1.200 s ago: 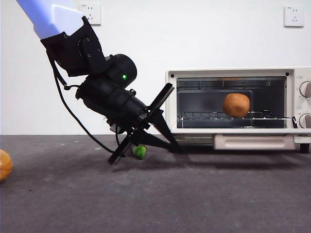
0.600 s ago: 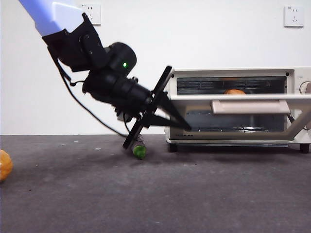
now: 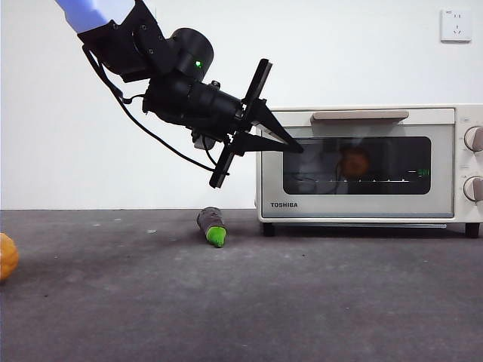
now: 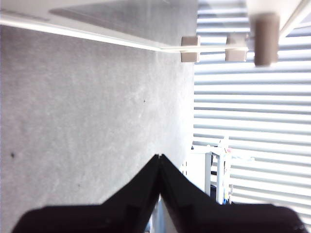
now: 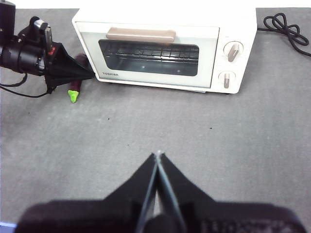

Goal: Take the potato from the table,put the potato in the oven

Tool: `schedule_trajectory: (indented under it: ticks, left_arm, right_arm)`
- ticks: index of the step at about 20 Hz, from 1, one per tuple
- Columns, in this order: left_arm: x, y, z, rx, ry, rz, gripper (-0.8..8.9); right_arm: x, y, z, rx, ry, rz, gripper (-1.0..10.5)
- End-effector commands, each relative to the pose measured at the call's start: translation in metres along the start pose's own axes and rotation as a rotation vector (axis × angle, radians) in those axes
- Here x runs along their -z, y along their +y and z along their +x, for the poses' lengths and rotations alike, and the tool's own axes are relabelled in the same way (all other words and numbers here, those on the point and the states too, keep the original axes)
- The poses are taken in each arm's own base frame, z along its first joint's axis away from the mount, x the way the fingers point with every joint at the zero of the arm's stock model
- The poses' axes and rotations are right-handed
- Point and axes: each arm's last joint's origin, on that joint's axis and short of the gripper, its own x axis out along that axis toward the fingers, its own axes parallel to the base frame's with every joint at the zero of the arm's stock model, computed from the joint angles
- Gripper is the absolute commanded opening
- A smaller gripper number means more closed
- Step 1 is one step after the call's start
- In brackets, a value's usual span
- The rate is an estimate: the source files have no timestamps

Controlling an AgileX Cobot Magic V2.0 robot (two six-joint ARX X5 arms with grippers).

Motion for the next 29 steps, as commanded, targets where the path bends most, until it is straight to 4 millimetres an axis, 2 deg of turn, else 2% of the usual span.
schedule_trajectory:
  ticks: [1, 6, 10, 14, 17, 23, 29]
  left_arm:
    - [-0.003, 0.005, 0.0, -0.001, -0.001, -0.009, -0.08]
    - [-0.002, 0.0, -0.004, 0.048, 0.056, 0.029, -0.08]
    - [0.003, -0.028, -0.02, 0.102, 0.052, 0.158, -0.08]
    - [0.018, -0.071, -0.053, 0.15, 0.021, 0.373, -0.08]
    - [0.037, -0.099, -0.081, 0.133, 0.002, 0.525, -0.08]
    - [0.078, -0.135, -0.134, 0.011, -0.063, 0.702, -0.08]
    - [0.129, -0.163, -0.19, -0.153, -0.192, 0.747, -0.08]
  right_arm:
    - [-0.001, 0.0, -0.001, -0.003, -0.011, 0.017, 0.0]
    - [0.0, -0.001, -0.001, 0.004, -0.011, 0.019, 0.0]
    - [0.001, -0.001, -0.001, 0.012, 0.006, 0.023, 0.0]
    - [0.005, -0.002, -0.001, 0.026, 0.043, 0.063, 0.0]
    - [0.007, -0.003, -0.001, 0.035, 0.067, 0.063, 0.0]
    - [0.008, -0.003, -0.001, 0.036, 0.067, 0.062, 0.0]
    - [0.007, -0.004, -0.001, 0.05, 0.062, 0.061, 0.0]
